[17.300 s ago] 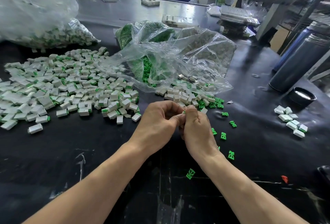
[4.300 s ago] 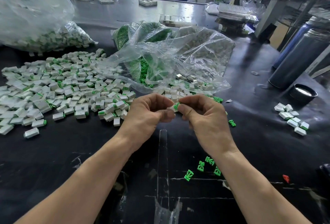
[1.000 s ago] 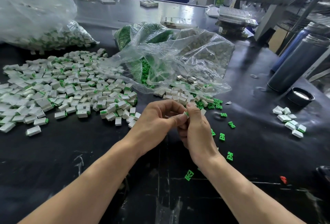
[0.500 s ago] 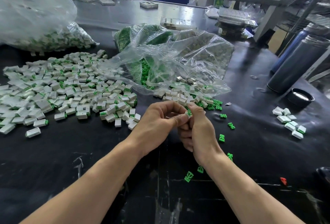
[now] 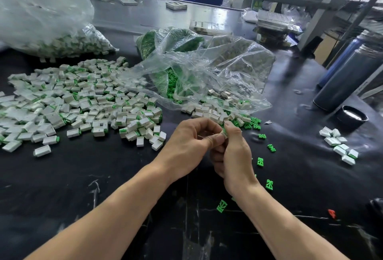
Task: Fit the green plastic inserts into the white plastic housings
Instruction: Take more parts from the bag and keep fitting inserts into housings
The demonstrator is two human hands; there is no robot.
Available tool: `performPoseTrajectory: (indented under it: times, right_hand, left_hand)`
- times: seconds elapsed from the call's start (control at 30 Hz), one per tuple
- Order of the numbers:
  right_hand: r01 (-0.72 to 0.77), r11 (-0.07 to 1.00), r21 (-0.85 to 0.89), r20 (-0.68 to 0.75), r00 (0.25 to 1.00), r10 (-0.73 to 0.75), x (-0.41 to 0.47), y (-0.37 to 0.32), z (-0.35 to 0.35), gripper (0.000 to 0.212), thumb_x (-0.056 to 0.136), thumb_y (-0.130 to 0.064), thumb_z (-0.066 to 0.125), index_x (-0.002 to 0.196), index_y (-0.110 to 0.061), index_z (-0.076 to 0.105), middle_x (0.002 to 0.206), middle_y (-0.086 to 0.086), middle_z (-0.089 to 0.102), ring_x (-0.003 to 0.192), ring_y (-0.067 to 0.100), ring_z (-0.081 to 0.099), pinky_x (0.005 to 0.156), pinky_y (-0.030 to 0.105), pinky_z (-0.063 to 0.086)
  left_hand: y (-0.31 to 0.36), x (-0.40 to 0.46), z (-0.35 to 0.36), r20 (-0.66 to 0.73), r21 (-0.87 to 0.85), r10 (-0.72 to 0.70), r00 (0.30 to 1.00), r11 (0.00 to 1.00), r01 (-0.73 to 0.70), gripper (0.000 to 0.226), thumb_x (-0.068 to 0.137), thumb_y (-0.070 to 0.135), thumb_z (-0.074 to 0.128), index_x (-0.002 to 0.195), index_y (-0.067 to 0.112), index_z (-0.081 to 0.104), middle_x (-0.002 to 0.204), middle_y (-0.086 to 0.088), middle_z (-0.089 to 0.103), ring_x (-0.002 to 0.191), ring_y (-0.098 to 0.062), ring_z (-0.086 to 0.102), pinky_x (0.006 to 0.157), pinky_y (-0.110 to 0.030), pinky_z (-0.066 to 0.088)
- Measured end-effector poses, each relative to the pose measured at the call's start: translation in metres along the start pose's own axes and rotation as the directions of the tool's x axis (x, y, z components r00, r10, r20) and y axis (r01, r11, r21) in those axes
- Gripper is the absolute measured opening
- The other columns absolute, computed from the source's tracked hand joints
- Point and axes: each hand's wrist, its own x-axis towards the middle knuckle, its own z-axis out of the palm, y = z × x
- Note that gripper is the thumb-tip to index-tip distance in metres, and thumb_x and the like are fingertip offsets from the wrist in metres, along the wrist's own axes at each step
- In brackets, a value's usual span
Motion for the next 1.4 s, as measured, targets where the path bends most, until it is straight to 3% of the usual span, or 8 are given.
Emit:
performPoseTrajectory:
  times: [0.13, 0.23, 0.67, 0.97, 1.1, 1.2, 1.3, 1.4]
  right_hand:
    - [-0.038, 0.999, 0.039, -0.018, 0.999, 0.038, 0.003, 0.002, -0.002, 0.067, 0.107, -0.045, 0.036, 0.045, -0.028, 0.052, 0.05, -0.01, 0.028, 0.038, 0.005, 0.023, 0.034, 0.015, 0.019]
    - [-0.02, 0.999, 0.029, -0.019, 1.0, 0.021, 0.003, 0.001, -0.001, 0.068, 0.109, -0.039, 0.036, 0.046, -0.03, 0.06, 0.049, -0.011, 0.031, 0.037, 0.005, 0.026, 0.034, 0.015, 0.02]
    - [0.077, 0.955, -0.287, -0.148, 0.981, -0.123, 0.01, 0.014, -0.001, 0.044, 0.082, -0.061, 0.036, 0.061, -0.044, 0.07, 0.048, -0.015, 0.054, 0.05, 0.006, 0.049, 0.056, 0.028, 0.034]
    - [0.049, 0.969, -0.244, -0.194, 0.976, -0.098, 0.01, 0.015, -0.001, 0.044, 0.085, -0.056, 0.039, 0.062, -0.034, 0.07, 0.058, -0.01, 0.059, 0.059, 0.013, 0.053, 0.06, 0.027, 0.037]
    - [0.06, 0.99, -0.126, -0.14, 0.987, -0.078, 0.008, 0.01, -0.003, 0.065, 0.108, -0.046, 0.036, 0.051, -0.031, 0.064, 0.047, -0.01, 0.045, 0.039, 0.006, 0.039, 0.039, 0.017, 0.03]
    - [0.075, 0.993, -0.093, -0.088, 0.993, -0.083, 0.007, 0.007, -0.005, 0.068, 0.11, -0.047, 0.034, 0.053, -0.027, 0.063, 0.048, -0.008, 0.043, 0.037, 0.005, 0.035, 0.036, 0.017, 0.027]
    - [0.138, 0.97, -0.199, -0.051, 0.987, -0.151, 0.011, 0.008, -0.014, 0.07, 0.105, -0.058, 0.03, 0.054, -0.024, 0.063, 0.044, -0.01, 0.042, 0.038, 0.007, 0.036, 0.044, 0.024, 0.03]
    - [0.191, 0.928, -0.32, -0.078, 0.971, -0.227, 0.018, 0.007, -0.023, 0.06, 0.098, -0.061, 0.038, 0.061, -0.024, 0.067, 0.049, -0.008, 0.046, 0.046, 0.01, 0.039, 0.056, 0.031, 0.03]
  left_hand:
    - [-0.001, 0.001, 0.001, 0.004, 0.0, 0.006, 1.0, 1.0, -0.006, 0.005, 0.096, 0.005, 0.067, 0.096, 0.0, 0.07, 0.085, -0.011, 0.074, 0.079, -0.015, 0.069, 0.082, -0.031, 0.058]
    - [-0.002, 0.001, 0.002, -0.015, 0.01, 0.009, 1.0, 1.0, -0.009, 0.005, 0.096, 0.005, 0.067, 0.095, 0.0, 0.07, 0.086, -0.013, 0.074, 0.078, -0.017, 0.069, 0.084, -0.039, 0.058]
    - [-0.001, -0.002, 0.006, -0.061, 0.048, 0.035, 0.998, 0.998, -0.032, 0.007, 0.096, 0.004, 0.067, 0.091, 0.0, 0.069, 0.076, -0.003, 0.069, 0.071, -0.009, 0.063, 0.073, -0.024, 0.052]
    - [-0.001, -0.002, 0.009, -0.063, 0.028, 0.034, 0.997, 0.999, -0.032, 0.007, 0.097, 0.006, 0.067, 0.093, 0.001, 0.069, 0.076, -0.003, 0.069, 0.07, -0.008, 0.063, 0.069, -0.02, 0.051]
    - [-0.003, -0.001, 0.007, -0.067, 0.021, 0.055, 0.996, 0.998, -0.054, 0.005, 0.096, 0.008, 0.068, 0.094, 0.004, 0.071, 0.083, -0.014, 0.073, 0.075, -0.018, 0.068, 0.078, -0.035, 0.059]
    - [-0.004, -0.001, 0.004, -0.077, 0.03, 0.071, 0.994, 0.997, -0.069, 0.003, 0.095, 0.011, 0.07, 0.093, 0.01, 0.072, 0.093, -0.012, 0.076, 0.092, -0.028, 0.073, 0.091, -0.042, 0.058]
    - [-0.006, 0.001, -0.001, -0.109, 0.032, 0.076, 0.991, 0.997, -0.073, 0.002, 0.093, 0.017, 0.072, 0.092, 0.018, 0.073, 0.094, -0.002, 0.077, 0.094, -0.02, 0.073, 0.092, -0.037, 0.057]
    - [-0.008, 0.004, -0.01, -0.182, 0.118, 0.081, 0.98, 0.991, -0.061, 0.008, 0.093, 0.017, 0.074, 0.09, 0.024, 0.072, 0.081, 0.009, 0.074, 0.076, -0.002, 0.066, 0.076, -0.02, 0.052]
